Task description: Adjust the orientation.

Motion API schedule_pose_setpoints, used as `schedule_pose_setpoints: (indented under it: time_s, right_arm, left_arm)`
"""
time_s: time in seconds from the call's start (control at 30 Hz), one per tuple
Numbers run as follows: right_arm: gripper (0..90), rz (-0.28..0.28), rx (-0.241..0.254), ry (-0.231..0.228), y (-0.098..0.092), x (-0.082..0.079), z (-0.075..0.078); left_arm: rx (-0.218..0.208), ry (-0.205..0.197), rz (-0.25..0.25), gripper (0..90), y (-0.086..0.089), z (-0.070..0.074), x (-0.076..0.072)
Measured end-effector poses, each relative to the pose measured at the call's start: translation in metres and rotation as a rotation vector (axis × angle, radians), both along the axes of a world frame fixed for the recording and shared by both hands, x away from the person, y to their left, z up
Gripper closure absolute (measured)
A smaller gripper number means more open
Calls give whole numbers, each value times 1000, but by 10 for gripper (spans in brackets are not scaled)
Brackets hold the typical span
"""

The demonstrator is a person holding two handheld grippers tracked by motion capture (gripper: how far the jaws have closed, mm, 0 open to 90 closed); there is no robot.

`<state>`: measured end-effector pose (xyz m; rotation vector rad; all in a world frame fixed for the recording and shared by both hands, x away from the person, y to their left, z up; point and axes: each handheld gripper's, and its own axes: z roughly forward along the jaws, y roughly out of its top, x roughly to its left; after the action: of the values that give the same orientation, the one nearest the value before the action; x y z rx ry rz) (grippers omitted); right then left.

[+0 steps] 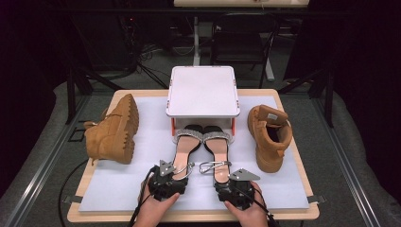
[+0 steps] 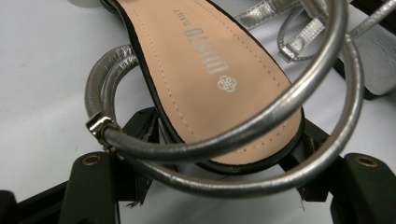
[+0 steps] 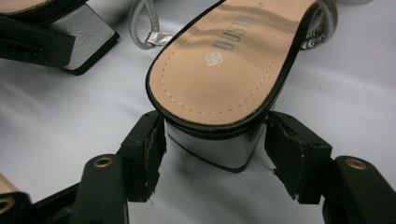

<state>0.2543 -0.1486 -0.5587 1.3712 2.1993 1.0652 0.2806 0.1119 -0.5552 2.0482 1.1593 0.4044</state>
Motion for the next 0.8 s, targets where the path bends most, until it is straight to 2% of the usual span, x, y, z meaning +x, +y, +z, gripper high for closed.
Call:
schedule_pose_setpoints:
  time_s: [0.1,0.17,0.27,0.3,0.37,0.4,0.53,0.8]
  right_arm:
    - [379,3,4,-19,0,-1,-2]
    - [372,7,-16,-29,0,-1,-3]
    - [367,7,-18,-35,1,-1,-5]
    - [362,12,-28,-34,1,0,-6]
    - [360,13,-21,-33,1,0,-6]
    - [357,14,-18,-34,1,1,-6]
    - [347,15,-10,-35,1,1,-8]
    - [338,26,-7,-40,0,3,-10]
  left_arm:
    - [0,-11,-24,343,3,-1,0]
    - [-15,-9,-33,347,3,-1,-1]
    - [-21,-8,-49,348,1,-1,-2]
    - [-15,-11,-69,346,-2,-1,-4]
    - [-8,-16,-76,346,-4,-1,-4]
    - [13,-33,-85,343,-5,-2,-5]
    - [8,-28,-76,340,-6,-2,-5]
    - [6,-45,-82,310,-7,-6,-2]
